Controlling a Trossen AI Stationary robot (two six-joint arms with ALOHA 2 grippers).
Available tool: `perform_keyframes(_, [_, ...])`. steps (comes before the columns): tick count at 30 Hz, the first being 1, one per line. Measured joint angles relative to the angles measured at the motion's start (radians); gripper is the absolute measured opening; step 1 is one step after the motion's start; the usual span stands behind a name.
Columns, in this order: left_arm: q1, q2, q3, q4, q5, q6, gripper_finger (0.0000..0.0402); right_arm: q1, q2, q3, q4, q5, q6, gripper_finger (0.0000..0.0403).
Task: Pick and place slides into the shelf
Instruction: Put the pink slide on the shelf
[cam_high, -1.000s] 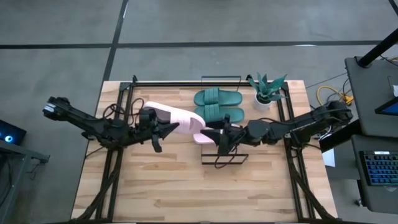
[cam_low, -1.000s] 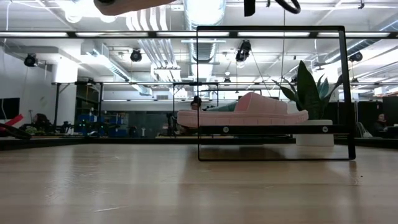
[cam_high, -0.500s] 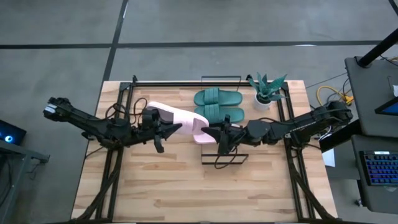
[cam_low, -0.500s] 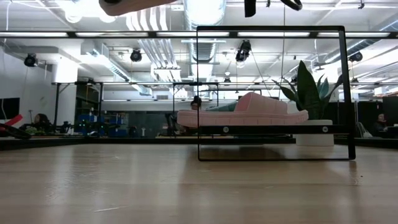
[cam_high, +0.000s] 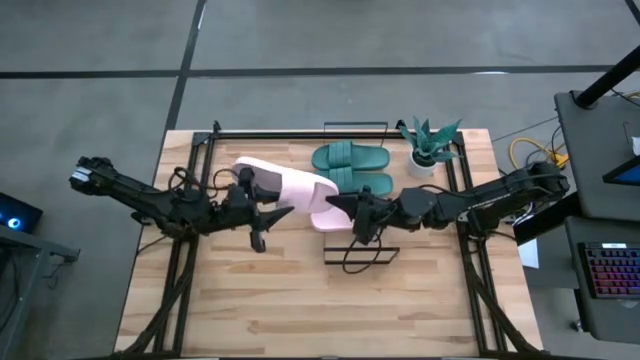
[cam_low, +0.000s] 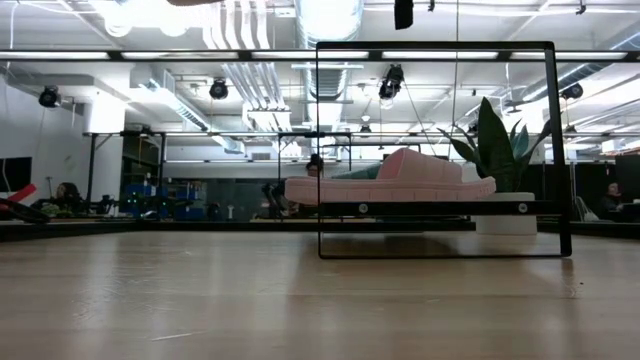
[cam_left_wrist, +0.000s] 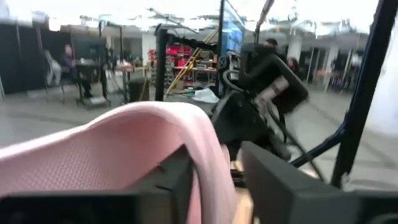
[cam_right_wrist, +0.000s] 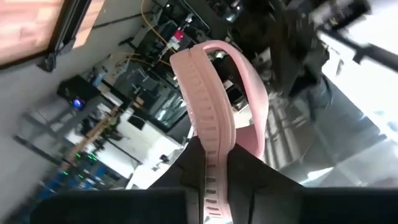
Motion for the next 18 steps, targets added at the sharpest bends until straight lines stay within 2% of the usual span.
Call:
perform_keyframes(5, [0.000,-0.029,0.000,-0.002,0.003,0.131,0.0214,-0.022,-0.053,0.000,-0.067,-0.023,0.162,0.0025])
perform_keyframes(9, [-0.003,-0.079,0.000,-0.007,0.002,0.229,0.0268,-0.039,-0.126,0.000,-0.203,-0.059,0.342,0.0024])
perform_keyframes(12, [-0.004,-0.120,-0.002,-0.011,0.003,0.311,0.0286,-0.055,-0.188,0.000,-0.308,-0.109,0.474,0.0024])
perform_keyframes(18, [-0.004,-0.178,-0.031,-0.017,-0.001,0.416,0.0290,-0.097,-0.316,0.000,-0.569,-0.237,0.779,0.0024])
